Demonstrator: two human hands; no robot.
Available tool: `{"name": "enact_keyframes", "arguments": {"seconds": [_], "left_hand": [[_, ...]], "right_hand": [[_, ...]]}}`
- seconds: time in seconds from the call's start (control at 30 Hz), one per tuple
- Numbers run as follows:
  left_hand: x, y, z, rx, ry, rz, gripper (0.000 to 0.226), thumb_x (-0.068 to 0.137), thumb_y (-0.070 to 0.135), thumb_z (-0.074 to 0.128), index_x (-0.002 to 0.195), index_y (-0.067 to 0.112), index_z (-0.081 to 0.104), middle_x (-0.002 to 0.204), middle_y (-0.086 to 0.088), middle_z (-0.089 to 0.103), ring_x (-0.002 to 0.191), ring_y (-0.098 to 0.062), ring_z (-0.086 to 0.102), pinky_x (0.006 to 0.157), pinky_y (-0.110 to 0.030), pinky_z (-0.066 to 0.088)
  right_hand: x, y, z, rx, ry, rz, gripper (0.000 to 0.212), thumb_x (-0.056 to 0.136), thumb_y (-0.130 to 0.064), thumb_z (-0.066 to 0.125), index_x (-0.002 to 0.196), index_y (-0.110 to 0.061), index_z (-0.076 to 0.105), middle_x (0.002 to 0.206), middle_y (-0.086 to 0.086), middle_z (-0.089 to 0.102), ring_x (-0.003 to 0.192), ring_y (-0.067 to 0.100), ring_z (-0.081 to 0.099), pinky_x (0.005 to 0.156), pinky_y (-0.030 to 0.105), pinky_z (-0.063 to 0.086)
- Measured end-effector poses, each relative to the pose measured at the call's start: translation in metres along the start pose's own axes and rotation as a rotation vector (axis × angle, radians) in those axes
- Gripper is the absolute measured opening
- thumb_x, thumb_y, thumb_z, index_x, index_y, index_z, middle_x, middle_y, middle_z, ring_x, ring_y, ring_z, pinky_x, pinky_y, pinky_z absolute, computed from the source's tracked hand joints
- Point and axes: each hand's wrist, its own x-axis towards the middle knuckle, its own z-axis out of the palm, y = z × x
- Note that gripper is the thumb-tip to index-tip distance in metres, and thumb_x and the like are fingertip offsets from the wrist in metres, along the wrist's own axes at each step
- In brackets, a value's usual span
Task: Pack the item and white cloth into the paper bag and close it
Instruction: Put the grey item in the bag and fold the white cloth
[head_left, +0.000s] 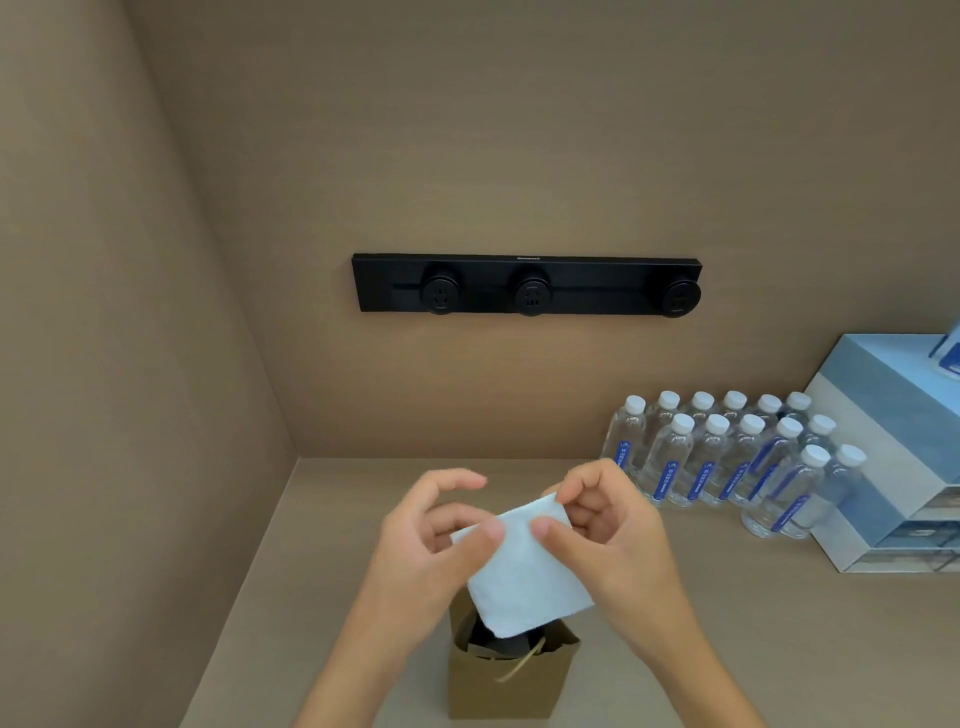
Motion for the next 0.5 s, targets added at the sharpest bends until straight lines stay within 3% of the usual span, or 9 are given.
{"name": "enact_keyframes", "arguments": {"seconds": [0.1, 0.17, 0.23, 0.3, 0.4, 0.5], "left_hand": [[0.005, 0.000, 0.009, 0.108, -0.011, 0.008, 0.015, 0.076, 0.025, 0.074, 0.088, 0.017, 0.077, 0.079, -0.015, 0.075, 0.065, -0.011, 0.066, 0.055, -0.020, 0.049], [0.006, -0.005, 0.016, 0.023, 0.085, -0.001, 0.013, 0.078, 0.024, 0.073, 0.082, 0.012, 0.076, 0.080, -0.019, 0.075, 0.064, -0.013, 0.066, 0.053, -0.020, 0.049], [0.006, -0.012, 0.023, -0.069, 0.155, -0.026, 0.013, 0.078, 0.025, 0.074, 0.081, 0.013, 0.076, 0.077, -0.017, 0.076, 0.065, -0.016, 0.067, 0.053, -0.021, 0.050], [0.004, -0.021, 0.026, -0.124, 0.184, -0.058, 0.013, 0.078, 0.025, 0.074, 0.082, 0.013, 0.077, 0.075, -0.012, 0.077, 0.065, -0.017, 0.068, 0.054, -0.022, 0.052], [-0.001, -0.040, 0.020, -0.050, 0.209, -0.088, 0.005, 0.083, 0.019, 0.074, 0.080, 0.019, 0.077, 0.075, -0.005, 0.080, 0.064, -0.013, 0.070, 0.056, -0.018, 0.054], [-0.010, -0.070, 0.004, 0.431, 0.146, -0.081, 0.021, 0.080, 0.015, 0.078, 0.072, 0.035, 0.077, 0.068, 0.028, 0.071, 0.059, 0.003, 0.061, 0.057, -0.008, 0.048]], "right_hand": [[0.004, -0.003, 0.001, 0.075, 0.021, 0.012, 0.030, 0.073, -0.005, 0.073, 0.094, -0.021, 0.061, 0.072, 0.002, 0.068, 0.066, 0.016, 0.063, 0.057, 0.023, 0.050], [0.003, 0.000, -0.001, 0.347, 0.059, 0.112, 0.032, 0.075, -0.009, 0.074, 0.105, -0.012, 0.064, 0.078, 0.010, 0.068, 0.069, 0.021, 0.065, 0.058, 0.027, 0.053], [-0.003, 0.011, 0.002, 0.556, -0.031, 0.249, 0.036, 0.081, -0.014, 0.069, 0.114, 0.001, 0.062, 0.095, 0.020, 0.066, 0.084, 0.028, 0.065, 0.068, 0.035, 0.055], [-0.011, 0.023, 0.008, 0.610, -0.068, 0.344, 0.041, 0.084, -0.013, 0.069, 0.116, 0.010, 0.058, 0.105, 0.025, 0.064, 0.093, 0.033, 0.063, 0.077, 0.040, 0.053], [-0.014, 0.037, 0.008, 0.646, 0.264, 0.328, 0.023, 0.080, -0.009, 0.073, 0.099, 0.001, 0.066, 0.090, 0.016, 0.067, 0.080, 0.027, 0.064, 0.065, 0.037, 0.053], [-0.015, 0.040, -0.004, 0.342, 0.479, 0.191, 0.007, 0.077, -0.014, 0.073, 0.076, -0.016, 0.066, 0.071, -0.002, 0.065, 0.063, 0.013, 0.061, 0.048, 0.026, 0.049]]}}
